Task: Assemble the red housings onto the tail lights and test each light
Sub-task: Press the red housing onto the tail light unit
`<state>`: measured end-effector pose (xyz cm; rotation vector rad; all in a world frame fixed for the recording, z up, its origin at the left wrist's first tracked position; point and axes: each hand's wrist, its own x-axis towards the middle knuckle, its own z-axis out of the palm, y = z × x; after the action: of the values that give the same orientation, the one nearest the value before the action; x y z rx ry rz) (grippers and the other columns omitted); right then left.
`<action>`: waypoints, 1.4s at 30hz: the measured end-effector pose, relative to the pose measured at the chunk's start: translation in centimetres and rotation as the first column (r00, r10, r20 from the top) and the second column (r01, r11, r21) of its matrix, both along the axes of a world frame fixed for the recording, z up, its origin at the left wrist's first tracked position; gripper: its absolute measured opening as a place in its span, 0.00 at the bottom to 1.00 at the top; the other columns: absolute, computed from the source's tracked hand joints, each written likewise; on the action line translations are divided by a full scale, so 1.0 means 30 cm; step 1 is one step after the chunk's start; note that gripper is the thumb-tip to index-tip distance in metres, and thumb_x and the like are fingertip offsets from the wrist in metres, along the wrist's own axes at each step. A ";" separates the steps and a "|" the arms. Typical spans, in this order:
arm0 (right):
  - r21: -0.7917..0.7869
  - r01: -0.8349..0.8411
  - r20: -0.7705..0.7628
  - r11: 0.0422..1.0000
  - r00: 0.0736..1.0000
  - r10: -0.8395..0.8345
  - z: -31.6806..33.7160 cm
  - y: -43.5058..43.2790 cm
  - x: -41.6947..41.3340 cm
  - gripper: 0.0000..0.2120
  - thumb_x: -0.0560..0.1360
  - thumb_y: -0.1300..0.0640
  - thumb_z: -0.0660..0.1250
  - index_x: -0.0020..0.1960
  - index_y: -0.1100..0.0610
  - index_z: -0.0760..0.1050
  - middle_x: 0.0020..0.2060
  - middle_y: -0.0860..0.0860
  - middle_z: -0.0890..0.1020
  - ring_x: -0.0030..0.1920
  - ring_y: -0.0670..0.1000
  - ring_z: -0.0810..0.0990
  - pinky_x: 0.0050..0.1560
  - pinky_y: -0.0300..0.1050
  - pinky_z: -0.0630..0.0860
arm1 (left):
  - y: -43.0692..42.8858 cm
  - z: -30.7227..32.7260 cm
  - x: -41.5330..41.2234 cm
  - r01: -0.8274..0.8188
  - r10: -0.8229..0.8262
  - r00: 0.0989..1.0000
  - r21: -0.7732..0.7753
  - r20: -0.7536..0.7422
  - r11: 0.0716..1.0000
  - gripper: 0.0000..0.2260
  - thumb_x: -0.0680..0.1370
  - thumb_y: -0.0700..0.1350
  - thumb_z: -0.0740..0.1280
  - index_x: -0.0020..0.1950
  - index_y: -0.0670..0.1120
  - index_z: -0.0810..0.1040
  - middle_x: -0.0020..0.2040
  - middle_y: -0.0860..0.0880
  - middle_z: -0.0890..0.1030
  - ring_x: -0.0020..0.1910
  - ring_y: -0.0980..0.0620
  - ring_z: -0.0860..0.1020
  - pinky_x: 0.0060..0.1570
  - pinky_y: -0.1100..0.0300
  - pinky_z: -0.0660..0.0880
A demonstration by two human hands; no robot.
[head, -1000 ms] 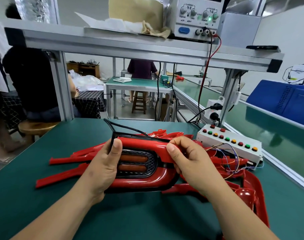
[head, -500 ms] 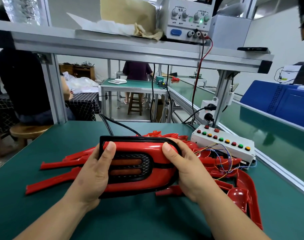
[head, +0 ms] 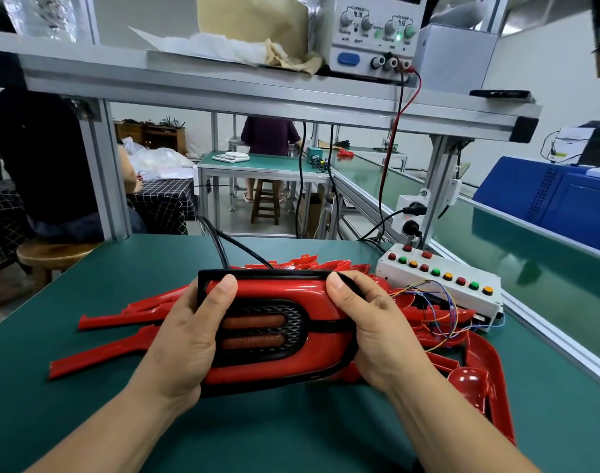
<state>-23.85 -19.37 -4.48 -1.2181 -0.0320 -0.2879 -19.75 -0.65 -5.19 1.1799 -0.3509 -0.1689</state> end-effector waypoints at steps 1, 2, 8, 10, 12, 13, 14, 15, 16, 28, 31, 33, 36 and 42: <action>-0.002 0.011 -0.005 1.000 1.000 -0.011 -0.002 -0.001 0.002 0.17 0.65 0.49 0.75 0.48 0.58 0.80 0.42 0.59 0.84 0.40 0.54 0.82 0.44 0.52 0.81 | -0.002 0.000 0.000 0.004 -0.004 1.000 0.004 -0.008 1.000 0.24 0.68 0.59 0.67 0.57 0.45 0.79 0.46 0.37 0.85 0.42 0.37 0.85 0.33 0.50 0.82; -0.004 0.016 -0.018 1.000 1.000 -0.017 -0.003 -0.002 0.003 0.18 0.65 0.48 0.74 0.49 0.58 0.80 0.42 0.58 0.84 0.40 0.54 0.83 0.43 0.51 0.82 | -0.003 -0.001 0.002 0.008 -0.008 1.000 0.017 -0.018 1.000 0.23 0.69 0.59 0.67 0.57 0.45 0.79 0.47 0.37 0.85 0.42 0.37 0.85 0.33 0.50 0.82; -0.037 -0.121 -0.118 0.992 0.986 0.116 0.004 -0.028 -0.008 0.21 0.71 0.56 0.70 0.62 0.63 0.75 0.51 0.61 0.84 0.45 0.56 0.84 0.43 0.49 0.82 | 0.020 -0.009 0.034 0.054 -0.038 0.992 0.135 -0.117 0.989 0.19 0.71 0.65 0.64 0.48 0.54 0.84 0.48 0.40 0.86 0.45 0.39 0.85 0.35 0.49 0.82; -0.039 -0.145 -0.128 0.989 0.982 0.139 0.002 -0.036 -0.008 0.21 0.71 0.58 0.69 0.62 0.65 0.75 0.52 0.62 0.83 0.46 0.57 0.83 0.46 0.50 0.82 | 0.029 -0.010 0.041 0.069 -0.050 0.991 0.150 -0.127 0.986 0.19 0.70 0.66 0.64 0.48 0.55 0.84 0.49 0.40 0.86 0.46 0.39 0.85 0.36 0.47 0.82; -0.027 -0.153 -0.139 0.988 0.979 0.148 -0.005 -0.036 -0.007 0.23 0.70 0.59 0.69 0.63 0.66 0.74 0.52 0.63 0.83 0.47 0.58 0.82 0.49 0.52 0.81 | 0.034 -0.013 0.043 0.083 -0.064 0.990 0.153 -0.127 0.985 0.21 0.68 0.67 0.65 0.49 0.54 0.84 0.50 0.40 0.85 0.47 0.39 0.85 0.38 0.46 0.82; -0.021 -0.153 -0.142 0.988 0.979 0.148 -0.006 -0.036 -0.006 0.23 0.70 0.59 0.69 0.63 0.66 0.74 0.52 0.62 0.82 0.48 0.59 0.81 0.50 0.53 0.81 | 0.034 -0.014 0.043 0.086 -0.069 0.991 0.154 -0.117 0.984 0.21 0.68 0.67 0.66 0.49 0.54 0.84 0.50 0.41 0.85 0.47 0.39 0.85 0.38 0.47 0.82; -0.016 -0.151 -0.144 0.988 0.979 0.147 -0.007 -0.035 -0.005 0.24 0.69 0.59 0.70 0.63 0.66 0.73 0.51 0.62 0.82 0.48 0.59 0.81 0.50 0.54 0.80 | 0.034 -0.014 0.042 0.085 -0.070 0.992 0.154 -0.104 0.984 0.20 0.67 0.66 0.67 0.49 0.54 0.84 0.50 0.40 0.86 0.46 0.39 0.85 0.37 0.47 0.82; -0.015 -0.148 -0.145 0.989 0.979 0.145 -0.006 -0.035 -0.005 0.24 0.69 0.59 0.70 0.63 0.66 0.73 0.51 0.62 0.82 0.48 0.59 0.81 0.50 0.54 0.81 | 0.033 -0.014 0.040 0.080 -0.067 0.993 0.151 -0.095 0.985 0.19 0.66 0.65 0.68 0.49 0.54 0.84 0.49 0.40 0.86 0.46 0.39 0.85 0.36 0.48 0.82; -0.015 -0.146 -0.144 0.989 0.979 0.143 -0.004 -0.034 -0.005 0.24 0.69 0.59 0.70 0.63 0.66 0.73 0.51 0.62 0.82 0.48 0.59 0.81 0.50 0.54 0.81 | 0.031 -0.014 0.038 0.074 -0.062 0.994 0.145 -0.090 0.987 0.19 0.66 0.64 0.69 0.49 0.54 0.83 0.49 0.41 0.86 0.45 0.39 0.85 0.35 0.48 0.82; -0.069 -0.121 -0.080 0.990 0.990 0.115 -0.003 -0.036 0.001 0.18 0.67 0.58 0.70 0.57 0.61 0.76 0.45 0.55 0.85 0.41 0.53 0.84 0.41 0.46 0.82 | 0.016 0.002 0.008 0.032 -0.017 0.996 0.160 -0.090 0.987 0.16 0.69 0.63 0.67 0.47 0.55 0.84 0.48 0.43 0.86 0.44 0.43 0.86 0.33 0.52 0.81; -0.059 -0.135 -0.087 0.989 0.988 0.130 -0.002 -0.040 -0.003 0.19 0.67 0.58 0.71 0.57 0.61 0.76 0.45 0.56 0.85 0.41 0.54 0.84 0.41 0.47 0.82 | 0.019 0.003 0.006 0.039 -0.021 0.993 0.156 -0.113 0.987 0.16 0.69 0.63 0.67 0.48 0.55 0.85 0.48 0.43 0.86 0.45 0.42 0.86 0.34 0.50 0.82; -0.045 -0.156 -0.109 0.987 0.983 0.151 -0.002 -0.046 -0.004 0.21 0.69 0.57 0.71 0.60 0.63 0.75 0.48 0.59 0.84 0.43 0.55 0.84 0.43 0.49 0.82 | 0.020 0.009 0.007 0.050 -0.029 0.990 0.147 -0.138 0.988 0.16 0.69 0.63 0.67 0.48 0.55 0.85 0.48 0.42 0.86 0.45 0.41 0.85 0.35 0.48 0.82; 0.019 -0.169 -0.110 0.985 0.979 0.170 0.000 -0.044 0.001 0.22 0.70 0.55 0.70 0.60 0.66 0.77 0.48 0.61 0.83 0.42 0.57 0.83 0.45 0.51 0.81 | 0.019 0.019 0.006 0.033 -0.012 0.982 0.107 -0.187 0.994 0.18 0.69 0.63 0.67 0.49 0.53 0.85 0.50 0.41 0.86 0.46 0.40 0.85 0.37 0.45 0.81; 0.084 -0.174 -0.051 0.981 0.983 0.179 -0.008 -0.027 0.004 0.20 0.71 0.54 0.68 0.59 0.66 0.77 0.44 0.60 0.84 0.39 0.54 0.83 0.43 0.50 0.81 | 0.038 0.069 -0.009 -0.246 0.246 0.969 0.198 0.025 0.949 0.32 0.67 0.63 0.70 0.70 0.63 0.64 0.65 0.42 0.77 0.58 0.37 0.81 0.50 0.45 0.79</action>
<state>-23.74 -20.18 -4.70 -1.1356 -0.0769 -0.0972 -20.03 0.50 -3.13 1.4119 -0.1859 0.0143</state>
